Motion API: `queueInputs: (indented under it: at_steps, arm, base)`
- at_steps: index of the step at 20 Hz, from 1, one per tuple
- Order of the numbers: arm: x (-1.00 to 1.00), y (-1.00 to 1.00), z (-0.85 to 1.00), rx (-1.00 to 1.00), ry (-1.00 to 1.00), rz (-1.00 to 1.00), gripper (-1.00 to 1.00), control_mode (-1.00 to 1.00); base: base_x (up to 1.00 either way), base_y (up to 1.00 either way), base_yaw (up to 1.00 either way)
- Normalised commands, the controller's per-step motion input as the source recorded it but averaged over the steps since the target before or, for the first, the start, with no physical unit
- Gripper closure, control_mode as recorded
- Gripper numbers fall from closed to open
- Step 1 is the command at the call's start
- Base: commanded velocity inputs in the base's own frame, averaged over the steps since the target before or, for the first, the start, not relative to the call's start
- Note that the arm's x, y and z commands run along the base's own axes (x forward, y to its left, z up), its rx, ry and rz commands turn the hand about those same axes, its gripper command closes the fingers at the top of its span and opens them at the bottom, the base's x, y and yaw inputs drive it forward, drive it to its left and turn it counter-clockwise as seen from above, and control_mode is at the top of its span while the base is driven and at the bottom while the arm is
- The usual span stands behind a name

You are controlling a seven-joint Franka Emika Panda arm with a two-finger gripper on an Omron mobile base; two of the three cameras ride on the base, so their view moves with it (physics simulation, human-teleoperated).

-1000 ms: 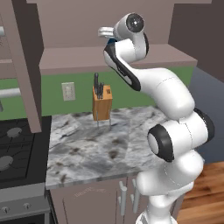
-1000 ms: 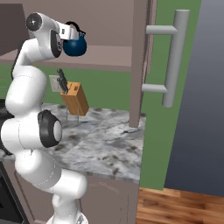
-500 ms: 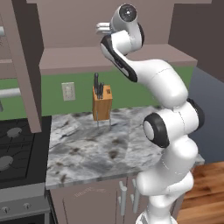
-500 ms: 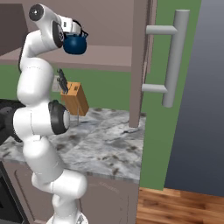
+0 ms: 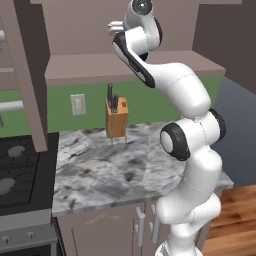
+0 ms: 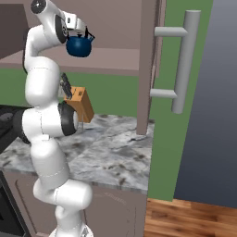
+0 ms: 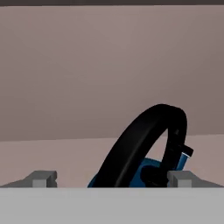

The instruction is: Open the cabinet, pick the kettle from the cabinet, and place it in the sink.

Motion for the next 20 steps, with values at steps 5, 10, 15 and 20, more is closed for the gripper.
queueInputs:
  at_steps: [5, 10, 15, 20]
  arm:
    - [0.00, 0.00, -0.22, -0.01, 0.00, 0.00, 1.00, -1.00]
    - [-0.03, -0.03, -0.20, 0.00, 0.00, 0.00, 1.00, -1.00]
    - [-0.25, -0.02, -0.16, 0.00, -0.06, -0.01, 1.00, -1.00]
    - [-0.64, 0.02, -0.04, 0.00, -0.13, 0.00, 1.00, -1.00]
  base:
    - [0.00, 0.00, 0.00]
    - [0.00, 0.00, 0.00]
    - [0.00, 0.00, 0.00]
    - [0.00, 0.00, 0.00]
